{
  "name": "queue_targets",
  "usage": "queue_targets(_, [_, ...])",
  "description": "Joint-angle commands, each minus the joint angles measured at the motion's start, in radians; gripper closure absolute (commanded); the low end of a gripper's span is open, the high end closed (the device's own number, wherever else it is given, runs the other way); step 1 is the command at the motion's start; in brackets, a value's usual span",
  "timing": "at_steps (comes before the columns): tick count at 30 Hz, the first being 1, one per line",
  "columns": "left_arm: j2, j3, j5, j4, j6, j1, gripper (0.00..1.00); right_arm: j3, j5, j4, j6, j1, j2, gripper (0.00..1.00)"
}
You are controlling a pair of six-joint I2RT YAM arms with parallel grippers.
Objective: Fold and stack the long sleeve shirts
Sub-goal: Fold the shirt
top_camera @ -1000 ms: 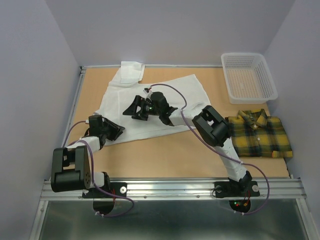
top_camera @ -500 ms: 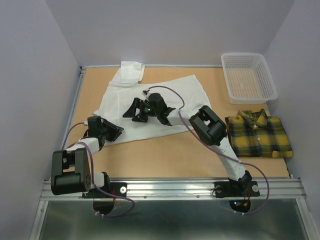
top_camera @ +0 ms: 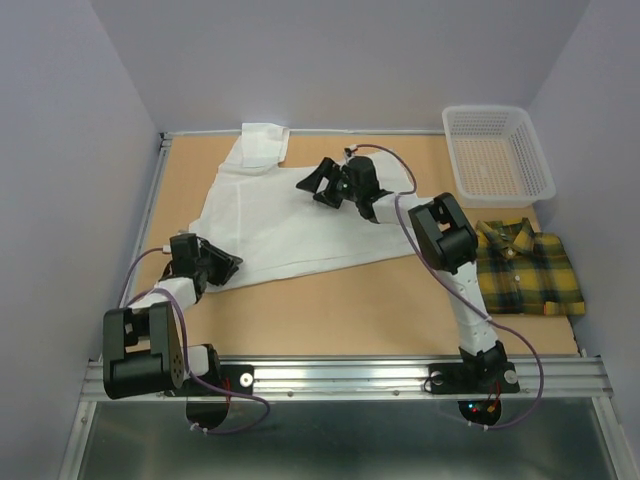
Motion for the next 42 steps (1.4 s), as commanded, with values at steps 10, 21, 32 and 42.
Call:
queue_targets(10, [-0.232,0.235,-0.188,-0.359,0.213,0.009,0.38,-0.118,0.2,-0.396,-0.572,-0.082,-0.406,0.0])
queue_targets(21, [-0.28,0.308,-0.239,-0.462,0.393,0.007,0.18,-0.34,0.339,-0.651,-0.758,-0.034,-0.642,0.17])
queue_targets(32, [-0.204,0.286,-0.183,-0.421,0.321,-0.077,0.22,-0.351,0.399,-0.667,-0.739,0.131,-0.57,0.39])
queue_targets(42, [-0.002,0.321,-0.335,-0.388,0.189,-0.312,0.3,-0.325,0.429,-0.674,-0.725,0.197,-0.521,0.39])
